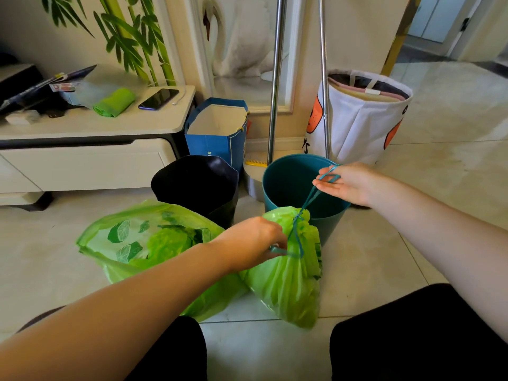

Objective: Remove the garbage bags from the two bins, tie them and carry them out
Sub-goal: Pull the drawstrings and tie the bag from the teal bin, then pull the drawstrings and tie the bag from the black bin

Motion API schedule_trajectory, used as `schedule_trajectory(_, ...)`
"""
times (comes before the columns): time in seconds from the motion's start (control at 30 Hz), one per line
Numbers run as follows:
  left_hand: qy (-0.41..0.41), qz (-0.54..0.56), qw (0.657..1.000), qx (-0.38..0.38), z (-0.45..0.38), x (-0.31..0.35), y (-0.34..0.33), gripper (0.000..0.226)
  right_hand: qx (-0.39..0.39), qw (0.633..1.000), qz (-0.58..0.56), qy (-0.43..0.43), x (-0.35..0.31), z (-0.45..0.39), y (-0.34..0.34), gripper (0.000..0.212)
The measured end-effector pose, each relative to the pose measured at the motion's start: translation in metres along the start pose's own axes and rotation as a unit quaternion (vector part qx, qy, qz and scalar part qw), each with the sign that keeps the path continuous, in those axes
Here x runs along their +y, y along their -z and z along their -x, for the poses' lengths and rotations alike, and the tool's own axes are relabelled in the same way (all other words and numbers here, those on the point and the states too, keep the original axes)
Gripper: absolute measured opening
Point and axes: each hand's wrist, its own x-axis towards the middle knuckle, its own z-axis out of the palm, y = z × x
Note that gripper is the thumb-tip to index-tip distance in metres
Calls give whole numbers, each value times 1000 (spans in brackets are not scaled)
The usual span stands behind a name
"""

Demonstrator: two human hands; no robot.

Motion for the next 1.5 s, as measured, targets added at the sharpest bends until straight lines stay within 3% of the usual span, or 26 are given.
schedule_trajectory(0.13, 92, 55, 992, -68, 9, -2, 4, 24, 22, 997, 75, 26, 1, -4, 1, 16)
schedule_trajectory(0.23, 133, 100, 976, -138, 19, -11, 11, 36, 45, 966, 244, 77, 6, -4, -2, 42)
schedule_trajectory(0.3, 142, 125, 968, -166, 25, -19, 19, 44, 82, 888, 423, 159, 3, 3, -11, 54)
schedule_trajectory(0.4, 158, 178, 959, -155, 35, -33, 31, 45, 144, 702, 637, 282, -3, 13, -26, 46)
schedule_trajectory(0.43, 165, 189, 958, -141, 39, -38, 35, 43, 161, 663, 673, 287, -4, 16, -32, 39)
schedule_trajectory(0.5, 188, 199, 956, -107, 53, -47, 39, 38, 177, 627, 713, 258, -4, 19, -46, 34)
schedule_trajectory(0.57, 222, 210, 950, -64, 72, -56, 41, 31, 168, 627, 723, 238, -3, 18, -61, 34)
schedule_trajectory(0.73, 310, 205, 927, 48, 122, -79, 45, 22, 42, 709, 630, 313, 13, 22, -99, 24)
schedule_trajectory(0.9, 417, 142, 894, 87, 165, -108, 40, 16, -75, 721, 606, 329, 37, 27, -139, 24)
schedule_trajectory(1.03, 470, 72, 872, 116, 186, -127, 39, 19, -166, 700, 613, 327, 59, 22, -169, 19)
schedule_trajectory(1.17, 498, 41, 851, 163, 203, -148, 40, 18, -200, 663, 657, 297, 85, 5, -191, 15)
schedule_trajectory(1.33, 519, 20, 816, 253, 212, -162, 46, 27, -207, 597, 743, 222, 111, -13, -206, 45)
schedule_trajectory(1.5, 602, 69, 779, 160, 217, -171, 41, 58, -170, 595, 760, 198, 122, -15, -208, 44)
